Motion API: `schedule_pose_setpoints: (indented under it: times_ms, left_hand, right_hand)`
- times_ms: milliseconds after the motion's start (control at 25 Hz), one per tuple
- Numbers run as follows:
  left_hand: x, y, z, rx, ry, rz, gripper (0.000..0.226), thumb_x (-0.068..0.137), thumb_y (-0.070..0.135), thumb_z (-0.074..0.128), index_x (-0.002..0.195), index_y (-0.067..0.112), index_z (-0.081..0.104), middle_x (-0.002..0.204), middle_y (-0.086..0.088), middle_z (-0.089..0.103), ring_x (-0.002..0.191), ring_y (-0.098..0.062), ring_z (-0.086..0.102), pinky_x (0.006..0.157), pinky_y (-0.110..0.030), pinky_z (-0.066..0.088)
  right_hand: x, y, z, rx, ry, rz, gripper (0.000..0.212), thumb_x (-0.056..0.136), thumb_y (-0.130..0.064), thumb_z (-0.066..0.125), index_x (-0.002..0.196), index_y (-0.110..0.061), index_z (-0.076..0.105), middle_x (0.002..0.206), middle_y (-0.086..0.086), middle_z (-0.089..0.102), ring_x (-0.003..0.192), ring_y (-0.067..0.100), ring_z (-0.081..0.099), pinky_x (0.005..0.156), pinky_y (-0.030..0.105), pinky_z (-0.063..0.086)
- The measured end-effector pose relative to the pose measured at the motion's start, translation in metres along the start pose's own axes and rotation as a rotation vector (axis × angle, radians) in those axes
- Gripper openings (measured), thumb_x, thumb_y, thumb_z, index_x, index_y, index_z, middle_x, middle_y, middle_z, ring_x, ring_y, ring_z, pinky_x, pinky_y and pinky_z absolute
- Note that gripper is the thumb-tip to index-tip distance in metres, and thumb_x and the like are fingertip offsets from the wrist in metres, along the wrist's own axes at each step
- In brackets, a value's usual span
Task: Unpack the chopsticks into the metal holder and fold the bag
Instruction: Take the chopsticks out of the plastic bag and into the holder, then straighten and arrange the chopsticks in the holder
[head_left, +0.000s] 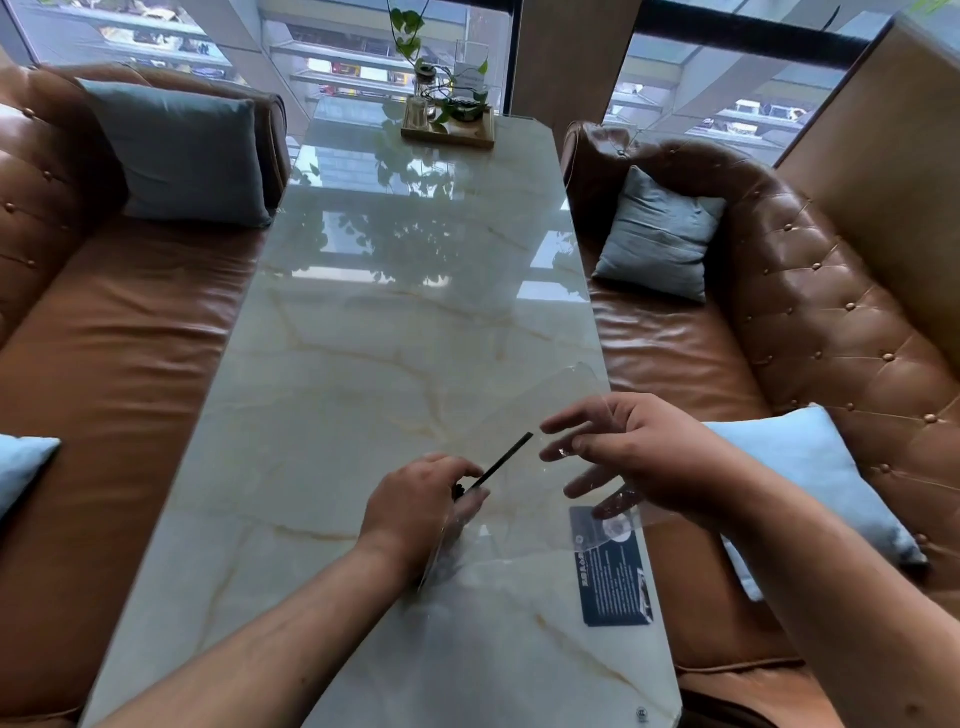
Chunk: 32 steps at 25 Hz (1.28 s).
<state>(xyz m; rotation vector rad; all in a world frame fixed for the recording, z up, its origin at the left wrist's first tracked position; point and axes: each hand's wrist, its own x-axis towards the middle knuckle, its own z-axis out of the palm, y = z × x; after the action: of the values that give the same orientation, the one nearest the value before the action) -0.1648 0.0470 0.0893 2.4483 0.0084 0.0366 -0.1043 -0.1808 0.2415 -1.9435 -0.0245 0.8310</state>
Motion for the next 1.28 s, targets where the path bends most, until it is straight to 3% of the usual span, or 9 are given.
schedule_pose_setpoints:
  times_ms: [120, 320, 480, 600, 800, 1000, 1120, 1200, 1280]
  left_hand:
    - [0.001, 0.005, -0.003, 0.001, 0.019, 0.010, 0.022, 0.086, 0.054, 0.071, 0.099, 0.037, 0.077, 0.086, 0.012, 0.068, 0.078, -0.007, 0.064, 0.070, -0.025, 0.050]
    - [-0.007, 0.004, -0.027, -0.239, 0.101, -0.002, 0.015, 0.079, 0.045, 0.080, 0.091, 0.037, 0.079, 0.077, 0.017, 0.070, 0.073, 0.003, 0.066, 0.065, -0.006, 0.042]
    - [-0.018, -0.015, -0.044, -0.328, 0.024, -0.090, 0.015, 0.078, 0.044, 0.080, 0.091, 0.046, 0.075, 0.079, 0.027, 0.074, 0.074, 0.004, 0.070, 0.068, -0.017, 0.052]
    - [-0.027, -0.033, -0.037, -0.311, -0.055, -0.227, 0.009, 0.080, 0.036, 0.084, 0.088, 0.038, 0.080, 0.078, 0.025, 0.076, 0.075, 0.005, 0.070, 0.071, -0.024, 0.054]
    - [-0.034, -0.045, -0.032, -0.234, -0.115, -0.293, 0.020, 0.077, 0.037, 0.082, 0.095, 0.042, 0.076, 0.071, 0.028, 0.066, 0.071, 0.013, 0.059, 0.062, -0.005, 0.039]
    - [-0.037, -0.050, -0.038, -0.616, -0.054, -0.468, 0.003, 0.092, 0.033, 0.073, 0.093, 0.034, 0.076, 0.065, 0.013, 0.063, 0.050, -0.002, 0.050, 0.054, -0.024, 0.041]
    - [-0.035, -0.044, -0.053, -1.039, -0.078, -0.609, 0.053, 0.093, 0.065, 0.051, 0.107, 0.019, 0.075, 0.082, -0.004, 0.069, 0.065, -0.014, 0.060, 0.061, -0.033, 0.044]
    - [-0.030, -0.036, -0.061, -1.178, -0.160, -0.600, 0.082, 0.082, 0.080, 0.041, 0.120, 0.013, 0.071, 0.100, -0.009, 0.074, 0.089, -0.021, 0.067, 0.081, -0.042, 0.048]
    - [-0.020, -0.020, -0.068, -1.279, -0.208, -0.570, 0.090, 0.077, 0.084, 0.041, 0.129, 0.015, 0.066, 0.120, -0.009, 0.074, 0.109, -0.023, 0.066, 0.100, -0.047, 0.046]
  right_hand:
    - [-0.001, -0.001, -0.002, 0.009, 0.017, -0.002, 0.028, 0.103, -0.005, 0.056, 0.114, -0.024, 0.074, 0.106, -0.001, 0.082, 0.087, 0.031, 0.081, 0.056, 0.036, 0.061]
    - [-0.015, -0.009, -0.016, 0.075, 0.015, -0.055, 0.027, 0.103, -0.006, 0.057, 0.114, -0.022, 0.075, 0.109, 0.002, 0.082, 0.085, 0.030, 0.081, 0.058, 0.038, 0.062]
    - [-0.015, -0.011, -0.015, 0.081, -0.012, -0.067, 0.027, 0.103, -0.006, 0.056, 0.112, -0.021, 0.076, 0.109, 0.002, 0.082, 0.085, 0.029, 0.081, 0.061, 0.039, 0.063]
    - [-0.011, -0.014, -0.007, 0.055, -0.027, -0.049, 0.026, 0.103, -0.005, 0.056, 0.113, -0.020, 0.075, 0.109, 0.003, 0.082, 0.083, 0.028, 0.081, 0.060, 0.038, 0.063]
    - [-0.007, -0.015, -0.003, 0.030, -0.021, -0.038, 0.026, 0.104, -0.005, 0.056, 0.114, -0.019, 0.074, 0.109, 0.002, 0.082, 0.087, 0.030, 0.081, 0.062, 0.039, 0.064]
    - [-0.018, -0.021, -0.017, 0.035, -0.027, -0.076, 0.028, 0.104, -0.004, 0.055, 0.113, -0.021, 0.076, 0.112, 0.004, 0.081, 0.086, 0.030, 0.081, 0.064, 0.041, 0.064]
    - [-0.033, -0.024, -0.041, 0.094, -0.021, -0.131, 0.032, 0.102, -0.004, 0.056, 0.110, -0.025, 0.079, 0.115, 0.007, 0.080, 0.087, 0.033, 0.080, 0.063, 0.043, 0.064]
    - [-0.046, -0.023, -0.058, 0.170, -0.005, -0.173, 0.030, 0.096, -0.011, 0.060, 0.114, -0.026, 0.078, 0.120, 0.009, 0.079, 0.093, 0.037, 0.079, 0.065, 0.044, 0.063]
    - [-0.056, -0.018, -0.072, 0.285, 0.030, -0.202, 0.034, 0.089, -0.017, 0.062, 0.120, -0.023, 0.075, 0.125, 0.014, 0.076, 0.097, 0.043, 0.077, 0.070, 0.050, 0.064]
